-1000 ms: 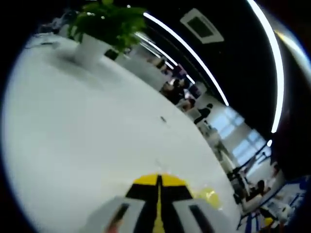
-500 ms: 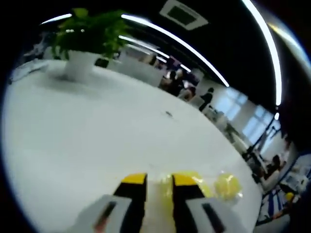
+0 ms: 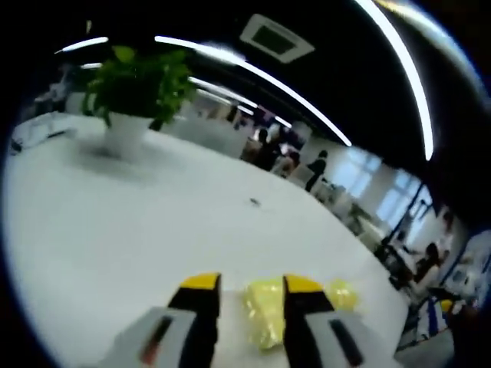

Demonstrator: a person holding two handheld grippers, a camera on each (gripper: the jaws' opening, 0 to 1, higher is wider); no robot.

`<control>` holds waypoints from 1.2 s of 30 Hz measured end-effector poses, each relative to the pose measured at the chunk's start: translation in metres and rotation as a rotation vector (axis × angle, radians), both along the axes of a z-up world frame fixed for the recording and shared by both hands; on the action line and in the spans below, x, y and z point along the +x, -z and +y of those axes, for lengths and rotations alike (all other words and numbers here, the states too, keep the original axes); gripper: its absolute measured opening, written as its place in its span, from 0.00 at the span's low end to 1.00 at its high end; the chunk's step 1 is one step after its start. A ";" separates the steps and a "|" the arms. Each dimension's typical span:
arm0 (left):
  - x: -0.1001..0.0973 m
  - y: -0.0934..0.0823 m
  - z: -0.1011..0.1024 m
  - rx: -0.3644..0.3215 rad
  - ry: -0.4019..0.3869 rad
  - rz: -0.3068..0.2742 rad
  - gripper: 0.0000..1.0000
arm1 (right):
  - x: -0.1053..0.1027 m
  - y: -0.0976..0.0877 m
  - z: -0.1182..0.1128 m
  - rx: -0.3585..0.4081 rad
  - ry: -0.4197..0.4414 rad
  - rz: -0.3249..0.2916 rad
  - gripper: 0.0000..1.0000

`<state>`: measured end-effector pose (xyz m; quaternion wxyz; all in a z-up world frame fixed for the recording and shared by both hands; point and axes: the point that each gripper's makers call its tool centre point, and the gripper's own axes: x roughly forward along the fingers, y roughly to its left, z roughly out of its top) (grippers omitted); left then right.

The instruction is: Compare the silicone blocks by pressing each to a similar depth, holding the contact briefly, and releasing to observe deformation and rebound differences across the visible hardness samples.

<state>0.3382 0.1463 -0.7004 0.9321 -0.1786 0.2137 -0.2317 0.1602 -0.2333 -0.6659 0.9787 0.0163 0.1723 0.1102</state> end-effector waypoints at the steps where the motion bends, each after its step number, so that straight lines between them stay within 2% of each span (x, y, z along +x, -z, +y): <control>1: -0.002 -0.005 -0.001 -0.013 0.002 -0.012 0.32 | 0.001 0.000 0.001 -0.001 -0.003 -0.002 0.77; 3: -0.006 -0.020 -0.002 -0.054 0.001 -0.046 0.34 | 0.002 0.000 0.003 -0.005 -0.014 -0.001 0.75; 8: -0.016 -0.040 -0.002 -0.038 0.017 -0.080 0.34 | 0.003 -0.002 0.005 -0.002 -0.025 -0.010 0.74; 11: -0.021 -0.052 -0.004 -0.023 0.035 -0.106 0.35 | 0.003 0.000 0.006 -0.043 -0.050 -0.003 0.73; 14: -0.027 -0.065 -0.009 -0.013 0.059 -0.126 0.35 | 0.004 -0.003 0.008 -0.036 -0.053 -0.022 0.74; 15: -0.028 -0.070 -0.010 -0.020 0.064 -0.140 0.35 | 0.005 -0.004 0.008 -0.028 -0.053 -0.027 0.74; 16: -0.029 -0.082 -0.013 -0.080 0.054 -0.165 0.36 | 0.006 -0.003 0.008 -0.026 -0.053 -0.025 0.74; 18: -0.033 -0.094 -0.015 -0.121 0.040 -0.181 0.38 | 0.007 -0.005 0.009 -0.023 -0.053 -0.032 0.76; 24: -0.046 -0.110 -0.029 -0.129 0.050 -0.208 0.38 | 0.013 -0.012 0.009 -0.007 -0.054 -0.066 0.78; 27: -0.055 -0.116 -0.035 -0.113 0.043 -0.230 0.38 | 0.015 -0.012 0.008 -0.005 -0.055 -0.066 0.77; 36: -0.075 -0.132 -0.046 -0.159 0.062 -0.231 0.39 | 0.018 -0.008 0.007 0.001 -0.066 -0.049 0.74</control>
